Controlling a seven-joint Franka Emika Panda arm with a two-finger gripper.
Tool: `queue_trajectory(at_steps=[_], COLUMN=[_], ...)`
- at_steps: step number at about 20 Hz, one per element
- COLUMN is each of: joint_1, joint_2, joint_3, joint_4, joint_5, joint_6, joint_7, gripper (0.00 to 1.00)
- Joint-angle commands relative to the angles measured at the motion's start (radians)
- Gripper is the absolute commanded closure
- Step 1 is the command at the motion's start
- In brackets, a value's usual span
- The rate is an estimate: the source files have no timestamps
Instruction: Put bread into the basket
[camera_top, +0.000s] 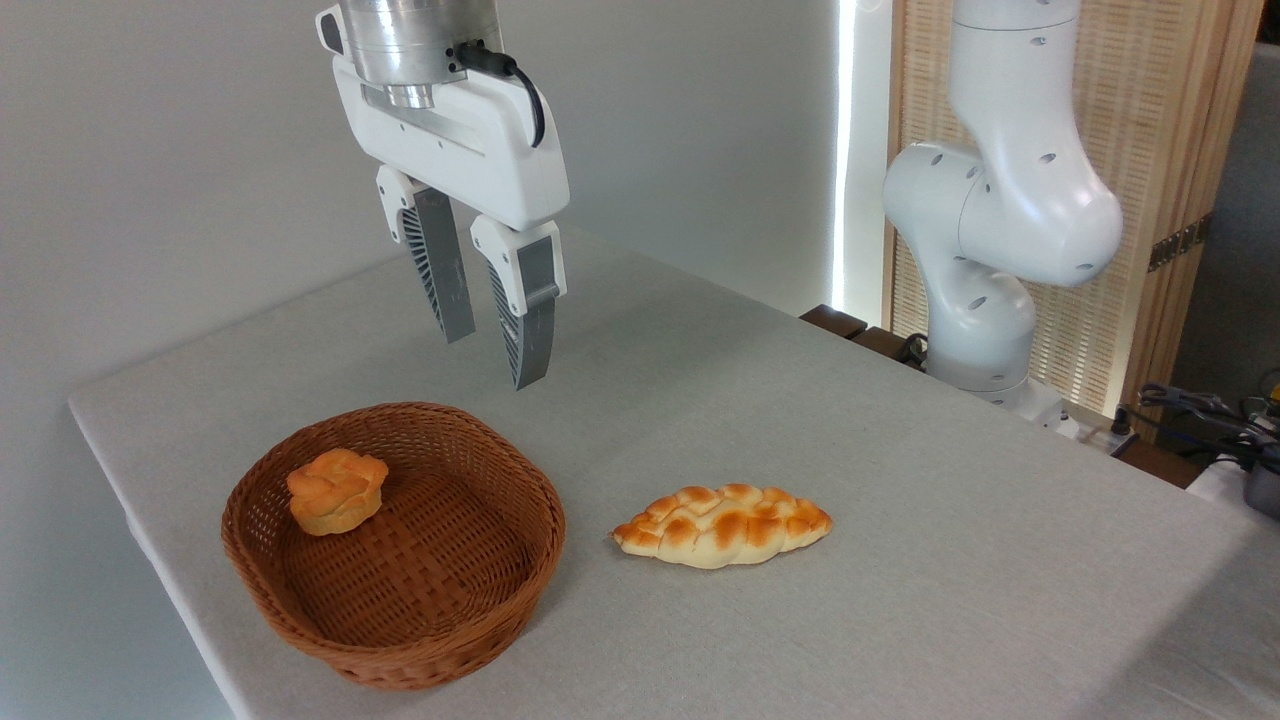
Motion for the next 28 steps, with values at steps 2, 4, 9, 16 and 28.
queue_trajectory(at_steps=[2,4,9,16,28], joint_1=[-0.002,-0.002,-0.003,-0.005,-0.009], joint_2=[0.013,0.013,0.013,-0.090,-0.322], joint_3=[0.005,0.005,0.002,0.005,0.155], joint_4=[0.031,0.031,0.028,-0.128,-0.547], joint_5=[-0.004,-0.004,-0.003,0.005,0.011], joint_6=[-0.021,-0.022,-0.021,0.033,0.165], joint_7=[-0.002,-0.002,-0.002,0.009,0.581], gripper=[0.00,0.00,0.00,0.00,0.00])
